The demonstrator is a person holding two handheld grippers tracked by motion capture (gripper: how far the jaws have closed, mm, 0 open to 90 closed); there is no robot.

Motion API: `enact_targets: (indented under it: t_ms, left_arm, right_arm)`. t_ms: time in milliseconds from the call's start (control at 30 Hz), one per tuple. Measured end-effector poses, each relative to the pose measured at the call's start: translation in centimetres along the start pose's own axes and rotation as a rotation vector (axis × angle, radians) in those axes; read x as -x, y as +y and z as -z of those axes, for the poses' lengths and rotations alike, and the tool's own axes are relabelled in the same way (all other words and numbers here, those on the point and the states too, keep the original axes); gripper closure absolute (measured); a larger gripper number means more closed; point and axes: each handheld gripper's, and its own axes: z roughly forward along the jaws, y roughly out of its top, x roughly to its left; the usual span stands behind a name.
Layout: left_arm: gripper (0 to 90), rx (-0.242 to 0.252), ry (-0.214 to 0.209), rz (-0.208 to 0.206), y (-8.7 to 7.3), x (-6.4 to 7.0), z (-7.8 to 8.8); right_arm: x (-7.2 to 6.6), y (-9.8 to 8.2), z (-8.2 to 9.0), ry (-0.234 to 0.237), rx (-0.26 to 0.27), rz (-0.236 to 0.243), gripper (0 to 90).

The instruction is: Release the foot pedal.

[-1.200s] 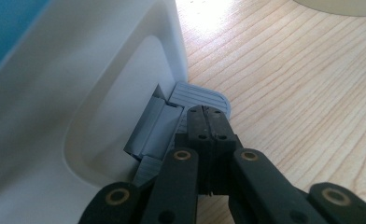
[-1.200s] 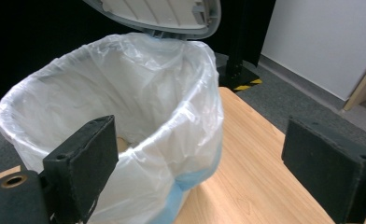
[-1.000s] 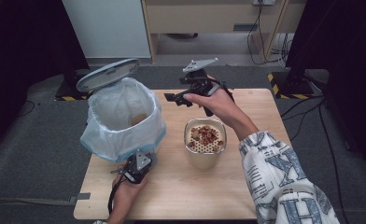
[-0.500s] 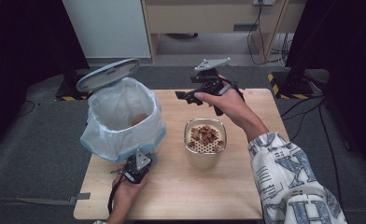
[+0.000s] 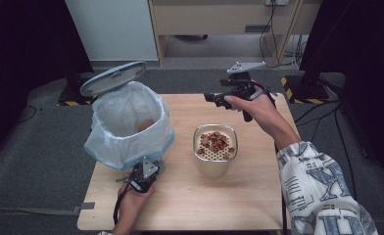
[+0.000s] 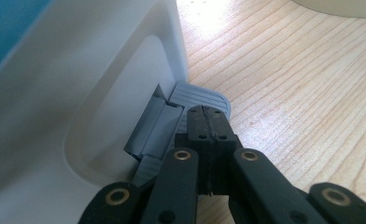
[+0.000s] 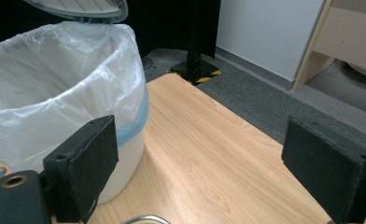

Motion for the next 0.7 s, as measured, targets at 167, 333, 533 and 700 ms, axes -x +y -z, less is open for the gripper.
enact_targets:
  t_ms: [167,333,533,700]
  left_arm:
    - [79.9,0.007,0.017,0.029,0.0,0.0,0.3]
    - [63.9,0.028,0.017,0.052,0.0,0.2,0.9]
    - [56.3,0.057,-0.008,0.076,0.2,0.7,1.7]
    - [52.2,0.063,-0.045,0.073,0.3,1.2,2.2]
  right_arm:
    - [0.6,-0.6,0.5,-0.011,-0.001,-0.012,11.2]
    - [1.2,-1.3,1.0,-0.026,-0.006,-0.02,11.0]
    - [2.1,-2.4,1.7,-0.06,-0.013,-0.036,10.6]
    - [2.8,-3.5,2.6,-0.108,-0.006,-0.059,10.3]
